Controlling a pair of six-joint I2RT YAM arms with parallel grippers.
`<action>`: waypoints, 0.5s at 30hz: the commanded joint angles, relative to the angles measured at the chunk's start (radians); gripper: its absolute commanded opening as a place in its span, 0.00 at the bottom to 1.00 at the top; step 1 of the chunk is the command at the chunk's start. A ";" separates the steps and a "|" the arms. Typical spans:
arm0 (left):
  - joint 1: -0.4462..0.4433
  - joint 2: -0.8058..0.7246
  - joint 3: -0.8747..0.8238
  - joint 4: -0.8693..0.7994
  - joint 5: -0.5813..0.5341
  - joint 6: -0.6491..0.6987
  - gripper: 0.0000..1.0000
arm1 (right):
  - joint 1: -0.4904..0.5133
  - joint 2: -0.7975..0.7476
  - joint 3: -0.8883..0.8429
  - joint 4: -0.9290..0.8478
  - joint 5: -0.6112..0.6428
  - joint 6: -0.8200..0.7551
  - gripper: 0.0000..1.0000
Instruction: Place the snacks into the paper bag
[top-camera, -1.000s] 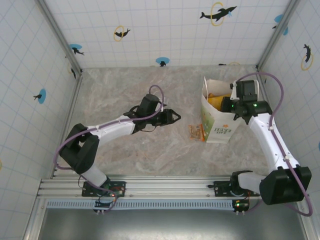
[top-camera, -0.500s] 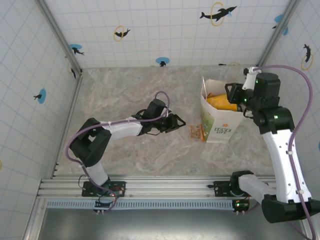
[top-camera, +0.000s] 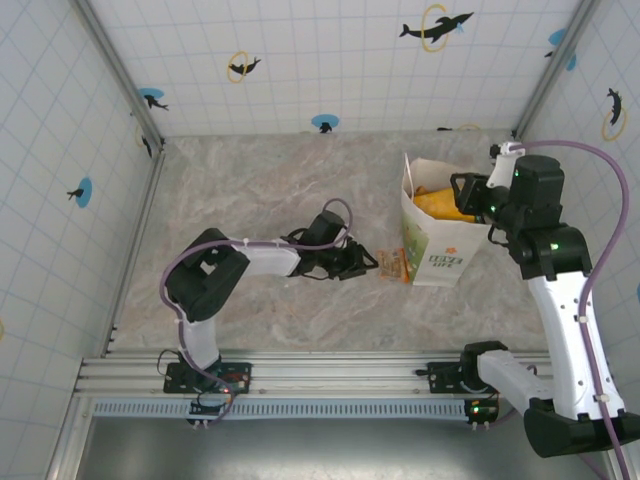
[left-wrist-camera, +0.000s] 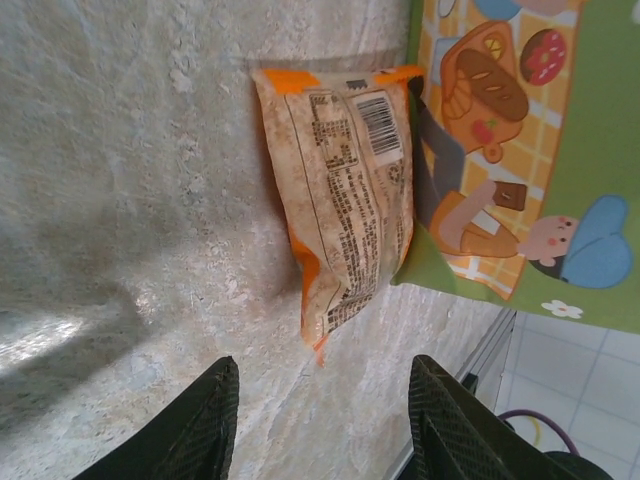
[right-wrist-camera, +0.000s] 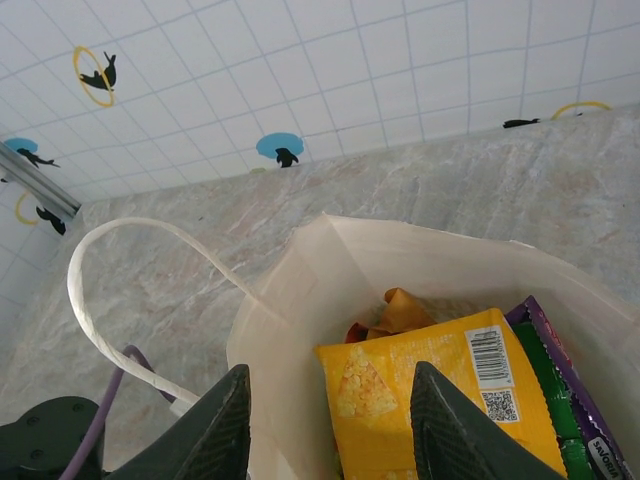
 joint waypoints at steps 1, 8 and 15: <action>-0.019 0.033 0.038 0.036 0.024 -0.030 0.47 | -0.005 -0.013 -0.014 0.011 -0.014 0.002 0.45; -0.033 0.077 0.056 0.063 0.021 -0.043 0.46 | -0.005 -0.014 -0.022 0.022 -0.040 0.008 0.45; -0.040 0.133 0.094 0.078 0.024 -0.044 0.43 | -0.005 -0.022 -0.022 0.015 -0.054 0.009 0.45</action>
